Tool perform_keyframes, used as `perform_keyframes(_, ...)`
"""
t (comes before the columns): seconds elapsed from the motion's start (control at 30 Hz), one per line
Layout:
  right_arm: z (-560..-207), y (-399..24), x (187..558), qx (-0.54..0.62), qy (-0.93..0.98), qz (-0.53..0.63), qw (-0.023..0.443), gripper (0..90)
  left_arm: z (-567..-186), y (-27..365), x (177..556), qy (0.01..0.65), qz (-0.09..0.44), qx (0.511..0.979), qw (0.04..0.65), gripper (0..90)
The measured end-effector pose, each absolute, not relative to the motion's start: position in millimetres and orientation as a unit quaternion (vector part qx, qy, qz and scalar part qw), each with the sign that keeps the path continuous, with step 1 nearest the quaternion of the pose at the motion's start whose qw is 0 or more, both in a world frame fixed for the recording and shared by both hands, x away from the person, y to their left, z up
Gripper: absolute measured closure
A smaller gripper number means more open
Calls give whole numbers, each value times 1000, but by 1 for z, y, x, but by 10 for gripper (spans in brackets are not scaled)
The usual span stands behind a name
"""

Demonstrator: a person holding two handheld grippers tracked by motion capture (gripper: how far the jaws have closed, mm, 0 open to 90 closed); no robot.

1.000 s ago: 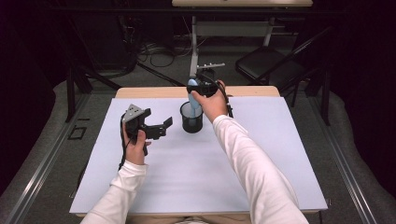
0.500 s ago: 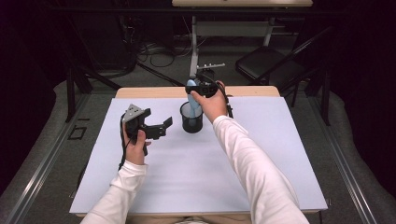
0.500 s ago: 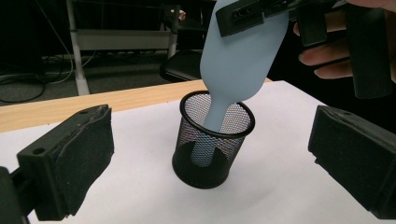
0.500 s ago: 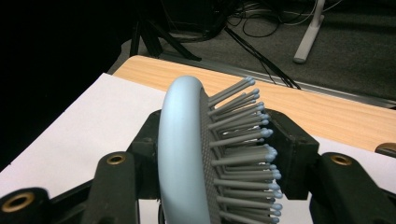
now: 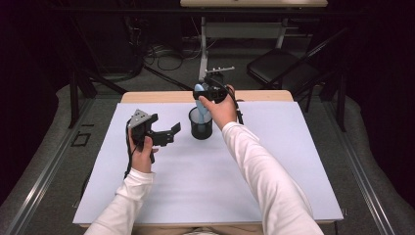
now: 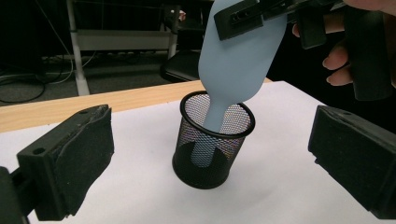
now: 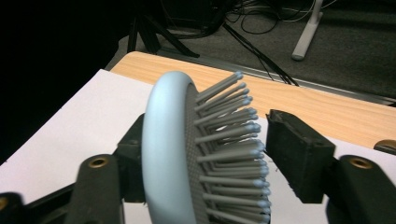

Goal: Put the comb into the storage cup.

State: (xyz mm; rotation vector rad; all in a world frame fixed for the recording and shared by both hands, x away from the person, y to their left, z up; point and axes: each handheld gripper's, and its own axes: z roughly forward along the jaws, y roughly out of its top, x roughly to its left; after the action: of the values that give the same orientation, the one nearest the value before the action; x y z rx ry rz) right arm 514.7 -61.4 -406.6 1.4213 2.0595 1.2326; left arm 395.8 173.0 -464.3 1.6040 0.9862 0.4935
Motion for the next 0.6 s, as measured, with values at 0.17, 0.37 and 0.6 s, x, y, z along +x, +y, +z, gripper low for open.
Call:
perform_keyframes(0.17,-407,-61,516,504,726,432,179,200,-464,173,396,419,209,681,563,4)
perform_keyframes(0.37,-408,-62,517,507,732,419,179,118,-465,172,396,420,209,681,562,4)
perform_keyframes(0.6,-407,-64,517,506,732,425,167,0,-465,172,396,421,208,680,563,4)
